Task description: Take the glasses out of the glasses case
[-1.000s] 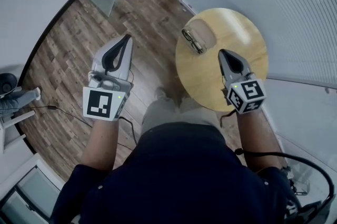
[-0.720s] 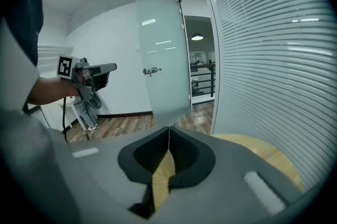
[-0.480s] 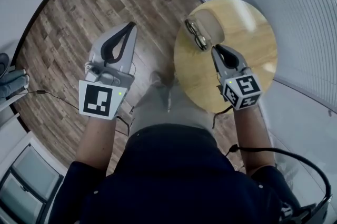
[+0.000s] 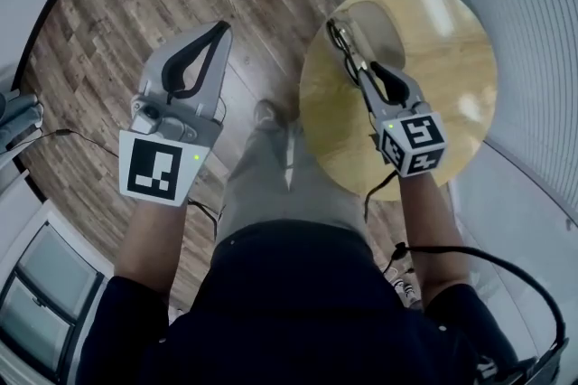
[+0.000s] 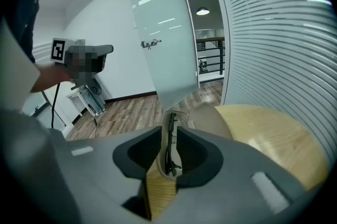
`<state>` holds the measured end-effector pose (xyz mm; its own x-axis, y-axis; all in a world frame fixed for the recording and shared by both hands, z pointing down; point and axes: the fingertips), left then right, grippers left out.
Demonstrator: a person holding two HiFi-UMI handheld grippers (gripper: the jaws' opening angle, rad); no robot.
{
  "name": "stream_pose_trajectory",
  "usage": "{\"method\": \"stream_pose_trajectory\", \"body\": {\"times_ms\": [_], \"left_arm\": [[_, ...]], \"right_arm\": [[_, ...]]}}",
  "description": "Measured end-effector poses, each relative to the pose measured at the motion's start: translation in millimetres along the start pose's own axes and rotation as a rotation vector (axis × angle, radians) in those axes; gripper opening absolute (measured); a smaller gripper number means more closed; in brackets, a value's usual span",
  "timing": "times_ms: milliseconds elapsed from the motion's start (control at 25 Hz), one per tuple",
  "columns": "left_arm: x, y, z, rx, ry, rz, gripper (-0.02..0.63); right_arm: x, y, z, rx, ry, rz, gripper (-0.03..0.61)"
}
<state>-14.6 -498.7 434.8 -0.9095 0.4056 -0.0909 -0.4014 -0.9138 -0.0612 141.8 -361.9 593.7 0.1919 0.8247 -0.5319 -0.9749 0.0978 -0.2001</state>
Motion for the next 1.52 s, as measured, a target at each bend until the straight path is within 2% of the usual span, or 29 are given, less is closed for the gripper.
{"method": "stream_pose_trajectory", "body": {"times_ms": [160, 720, 960, 1120, 1200, 1520], "left_arm": [[-13.3, -1.7, 18.4, 0.019, 0.023, 0.0, 0.003], [-3.4, -0.6, 53.4, 0.069, 0.076, -0.043, 0.003], [1.6, 4.0, 59.7, 0.075, 0.087, -0.062, 0.003], [3.8, 4.7, 63.5, 0.076, 0.093, -0.074, 0.003], [3.7, 4.7, 64.0, 0.077, 0.093, -0.079, 0.004], [13.4, 1.5, 49.6, 0.066, 0.08, -0.09, 0.004]], "right_arm": [[-16.5, -10.2, 14.2, 0.004, 0.035, -0.019, 0.106], [-39.5, -4.8, 51.5, 0.039, 0.128, -0.074, 0.107], [-46.8, -4.5, 60.5, 0.082, 0.165, -0.081, 0.106], [-49.4, -2.4, 62.5, 0.071, 0.158, -0.094, 0.046], [-49.9, -2.6, 64.4, 0.063, 0.158, -0.097, 0.037], [-42.8, -5.2, 59.4, 0.06, 0.139, -0.094, 0.034]]}}
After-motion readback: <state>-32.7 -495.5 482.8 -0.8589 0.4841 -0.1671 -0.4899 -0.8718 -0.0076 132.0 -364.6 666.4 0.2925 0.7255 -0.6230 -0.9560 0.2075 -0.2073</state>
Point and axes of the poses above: the fingertips, and each gripper's own axes: x backward along the fingers, y to its left, z out of its underside, and after that the axes turned 9 degrees about -y, right-handed
